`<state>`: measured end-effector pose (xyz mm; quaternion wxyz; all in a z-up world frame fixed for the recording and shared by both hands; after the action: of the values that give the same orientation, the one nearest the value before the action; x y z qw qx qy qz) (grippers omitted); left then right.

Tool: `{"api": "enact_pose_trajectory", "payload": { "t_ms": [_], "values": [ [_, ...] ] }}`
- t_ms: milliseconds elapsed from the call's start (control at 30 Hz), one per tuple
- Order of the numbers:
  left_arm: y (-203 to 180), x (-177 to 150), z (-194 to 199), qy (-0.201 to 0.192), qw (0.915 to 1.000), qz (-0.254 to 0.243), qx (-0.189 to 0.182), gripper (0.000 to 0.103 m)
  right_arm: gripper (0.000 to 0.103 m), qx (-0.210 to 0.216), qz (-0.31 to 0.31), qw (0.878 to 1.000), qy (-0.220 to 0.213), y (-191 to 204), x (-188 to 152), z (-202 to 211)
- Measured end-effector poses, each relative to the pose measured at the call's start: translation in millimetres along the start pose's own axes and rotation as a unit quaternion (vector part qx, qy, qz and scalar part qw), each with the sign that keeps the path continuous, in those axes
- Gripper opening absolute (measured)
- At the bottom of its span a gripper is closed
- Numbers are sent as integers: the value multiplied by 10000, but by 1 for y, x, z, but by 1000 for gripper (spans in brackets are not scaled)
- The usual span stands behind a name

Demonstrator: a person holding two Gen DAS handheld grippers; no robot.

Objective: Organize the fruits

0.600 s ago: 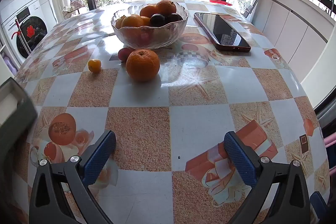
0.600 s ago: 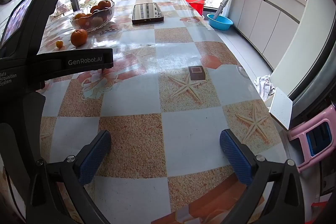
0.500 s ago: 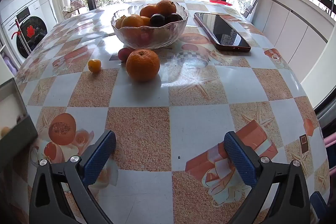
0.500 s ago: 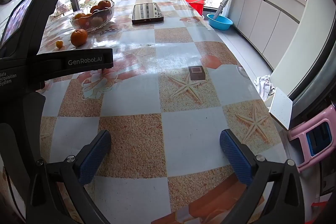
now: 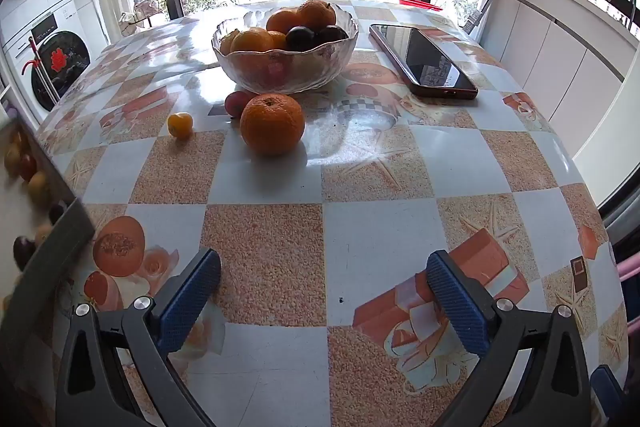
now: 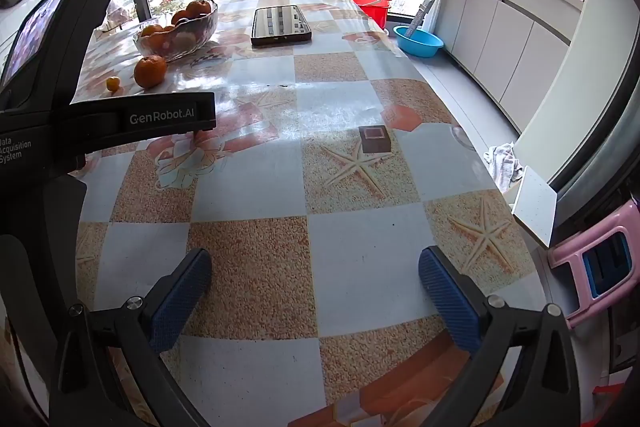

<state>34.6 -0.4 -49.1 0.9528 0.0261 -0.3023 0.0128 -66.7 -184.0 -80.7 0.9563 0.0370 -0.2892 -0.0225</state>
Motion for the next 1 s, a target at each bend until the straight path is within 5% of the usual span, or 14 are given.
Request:
{"api": "enact_pose_trajectory", "payload": {
  "t_ms": [267, 1000],
  "values": [
    [0, 0, 0, 0, 10000, 0, 0, 103, 103, -230, -313, 9988, 283, 6, 5, -4],
    [0, 0, 0, -3, 10000, 0, 0, 103, 103, -245, -353, 9991, 28, 10, 1, -1]
  ]
}}
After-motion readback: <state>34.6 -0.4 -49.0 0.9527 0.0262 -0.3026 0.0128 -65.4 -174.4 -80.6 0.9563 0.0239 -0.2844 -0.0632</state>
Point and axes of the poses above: each gripper's, at about its wrist camera, not at the fingertips, and z roughly against the way its jaws point, y to its left, x to its top, the point moved 6 cm from there along -z, roughly the way its jaws point, and after that the axes turned 4 degrees about x, right-handed, at the moved point
